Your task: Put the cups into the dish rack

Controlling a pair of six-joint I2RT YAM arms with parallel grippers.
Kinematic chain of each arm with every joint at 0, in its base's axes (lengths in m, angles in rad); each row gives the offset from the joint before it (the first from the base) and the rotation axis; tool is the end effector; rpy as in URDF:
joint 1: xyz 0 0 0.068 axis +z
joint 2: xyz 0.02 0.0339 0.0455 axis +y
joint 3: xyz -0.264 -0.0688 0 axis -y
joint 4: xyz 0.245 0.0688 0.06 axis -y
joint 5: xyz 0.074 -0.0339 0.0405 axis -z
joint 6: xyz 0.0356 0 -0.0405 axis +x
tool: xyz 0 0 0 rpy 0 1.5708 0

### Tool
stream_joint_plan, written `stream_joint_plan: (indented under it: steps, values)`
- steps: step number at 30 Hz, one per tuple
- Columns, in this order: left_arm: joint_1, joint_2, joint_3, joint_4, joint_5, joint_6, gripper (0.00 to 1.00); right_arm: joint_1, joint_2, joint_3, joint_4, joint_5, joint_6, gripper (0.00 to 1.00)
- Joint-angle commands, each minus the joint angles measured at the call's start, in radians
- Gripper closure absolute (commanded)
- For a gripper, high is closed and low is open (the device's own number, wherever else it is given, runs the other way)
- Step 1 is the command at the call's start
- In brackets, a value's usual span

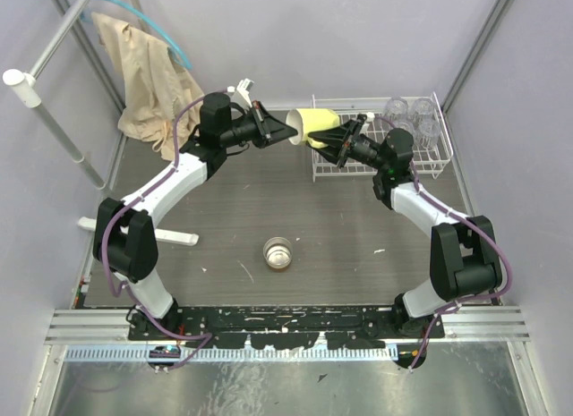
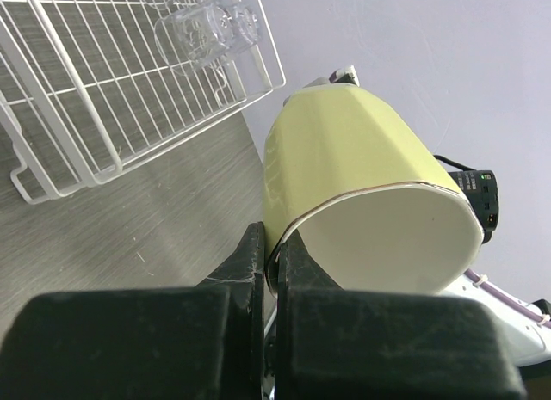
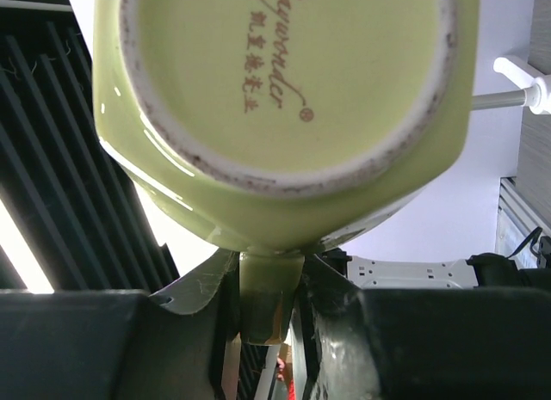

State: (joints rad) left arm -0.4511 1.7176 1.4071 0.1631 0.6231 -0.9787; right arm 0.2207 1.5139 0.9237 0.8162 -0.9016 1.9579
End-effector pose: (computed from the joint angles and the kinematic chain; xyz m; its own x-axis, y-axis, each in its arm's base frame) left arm 0.3618 -0.1983 0.3418 -0.7986 -0.3619 -0.4809 0.3778 0.3206 -0.8686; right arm 0.3213 0.1007 0.3121 -0.8989 0.3870 0.2052 0.1304 -0.2108 0.9688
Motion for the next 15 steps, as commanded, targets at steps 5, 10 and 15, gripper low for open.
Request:
stream_joint_plan:
  steps: [5, 10, 15]
  values:
    - [-0.006, -0.059, 0.007, 0.044, 0.047, -0.017, 0.85, 0.003, 0.013, 0.051, 0.09, 0.025, -0.016, 0.99]
    - [-0.002, -0.062, 0.017, -0.01, 0.02, 0.012, 0.64, -0.001, -0.001, 0.069, 0.036, 0.029, -0.077, 0.99]
    - [0.018, -0.07, 0.012, -0.055, -0.02, 0.023, 0.52, -0.027, -0.009, 0.085, 0.025, 0.035, -0.097, 0.99]
